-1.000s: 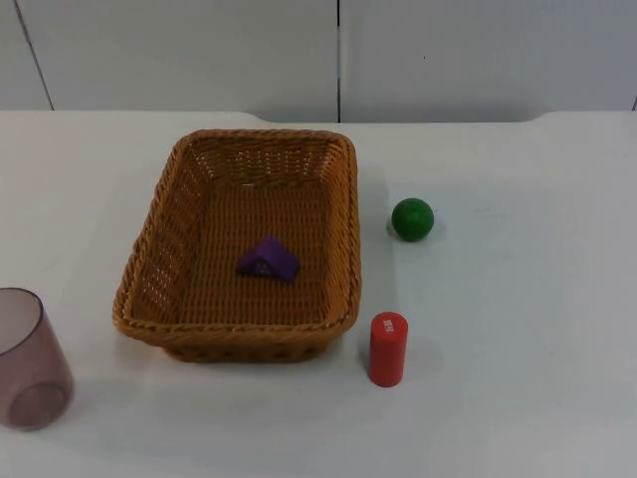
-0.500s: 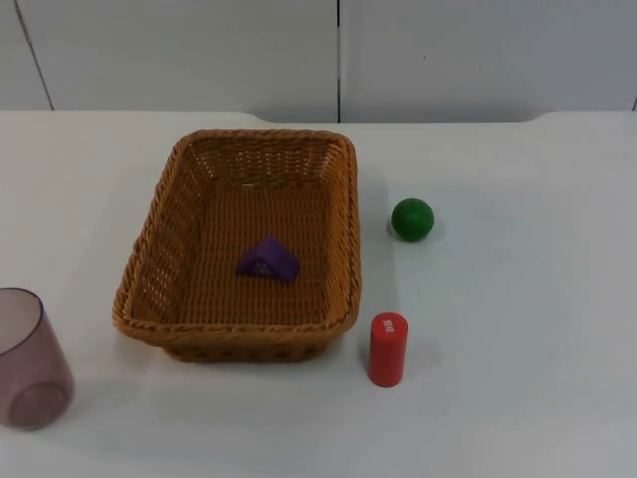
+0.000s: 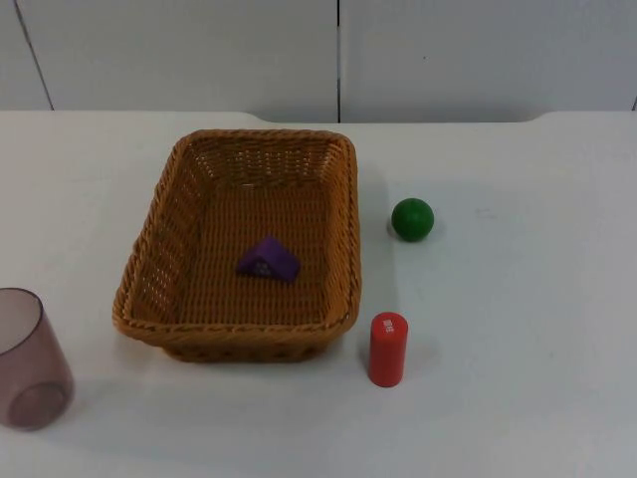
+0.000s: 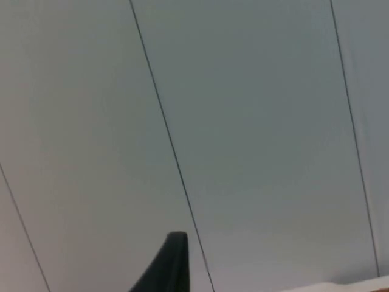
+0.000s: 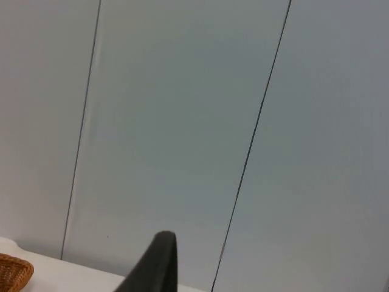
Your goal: Pick up the basket with the left hand and place the triangular block into the basket with the right hand.
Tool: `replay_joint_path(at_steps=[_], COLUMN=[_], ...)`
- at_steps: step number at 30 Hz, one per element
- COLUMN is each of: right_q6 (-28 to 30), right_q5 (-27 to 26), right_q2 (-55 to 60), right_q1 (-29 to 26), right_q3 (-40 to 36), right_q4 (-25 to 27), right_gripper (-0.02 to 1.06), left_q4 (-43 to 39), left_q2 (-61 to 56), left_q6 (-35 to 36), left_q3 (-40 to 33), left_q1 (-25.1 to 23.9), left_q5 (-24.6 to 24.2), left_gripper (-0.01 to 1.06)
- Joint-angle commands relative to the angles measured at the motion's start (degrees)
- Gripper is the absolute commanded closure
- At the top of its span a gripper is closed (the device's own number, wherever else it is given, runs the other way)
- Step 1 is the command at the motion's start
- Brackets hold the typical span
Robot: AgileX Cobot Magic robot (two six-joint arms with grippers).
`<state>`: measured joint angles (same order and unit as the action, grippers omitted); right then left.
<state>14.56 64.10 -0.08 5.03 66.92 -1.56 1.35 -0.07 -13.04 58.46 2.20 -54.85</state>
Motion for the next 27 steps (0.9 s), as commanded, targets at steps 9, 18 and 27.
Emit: replay_joint_path(at_steps=[9, 18, 27], right_q6=[-4.4, -9.6, -11.7], right_q5=[0.0, -0.2, -2.5], right_q2=[0.1, 0.1, 0.1], right_q1=[0.2, 0.2, 0.2], right_q3=[-4.4, -16.7, -31.0], right_q4=[0.3, 0.4, 0.4], right_gripper=[0.0, 0.0, 0.0], left_q4=[-1.0, -1.4, -1.9], left_q2=[0.1, 0.1, 0.1], left_q6=[5.0, 9.8, 10.9], left_q3=[-1.3, -10.0, -22.3], left_q1=[-1.6, -1.6, -1.6], left_q5=[-2.7, -8.2, -8.7], left_gripper=[0.0, 0.0, 0.0])
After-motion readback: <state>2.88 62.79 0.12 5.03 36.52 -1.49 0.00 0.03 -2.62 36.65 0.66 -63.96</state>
